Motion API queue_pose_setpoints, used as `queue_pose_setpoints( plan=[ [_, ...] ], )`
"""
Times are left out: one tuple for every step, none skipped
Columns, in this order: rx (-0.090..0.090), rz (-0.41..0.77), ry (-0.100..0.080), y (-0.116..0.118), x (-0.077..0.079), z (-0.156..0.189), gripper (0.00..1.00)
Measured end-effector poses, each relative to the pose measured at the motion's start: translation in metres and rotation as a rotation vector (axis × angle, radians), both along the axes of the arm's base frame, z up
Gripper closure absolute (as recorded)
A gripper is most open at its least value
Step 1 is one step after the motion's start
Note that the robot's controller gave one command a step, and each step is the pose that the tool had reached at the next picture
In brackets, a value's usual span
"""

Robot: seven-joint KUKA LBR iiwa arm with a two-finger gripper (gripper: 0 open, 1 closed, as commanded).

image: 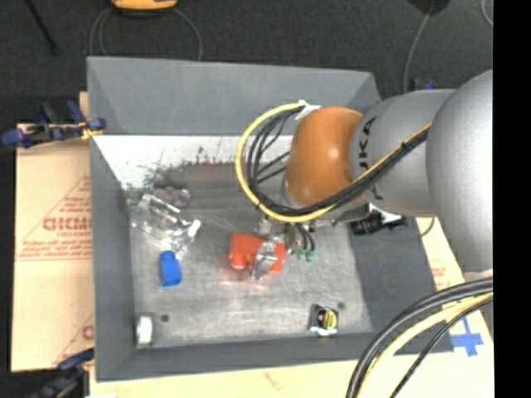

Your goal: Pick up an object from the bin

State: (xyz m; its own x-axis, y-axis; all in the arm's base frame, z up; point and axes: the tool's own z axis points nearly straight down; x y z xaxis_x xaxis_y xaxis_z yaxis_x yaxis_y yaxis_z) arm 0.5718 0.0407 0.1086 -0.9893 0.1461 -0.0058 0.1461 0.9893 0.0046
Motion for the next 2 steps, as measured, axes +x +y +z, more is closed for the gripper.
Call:
queue_pose_setpoints(
  plan=[
    [-0.001,0.004,-0.004,0.0,0.0026,0.0674,1.0],
    [-0.003,0.007,0.001,-0.0001,0.004,0.0684,1.0]
  ],
)
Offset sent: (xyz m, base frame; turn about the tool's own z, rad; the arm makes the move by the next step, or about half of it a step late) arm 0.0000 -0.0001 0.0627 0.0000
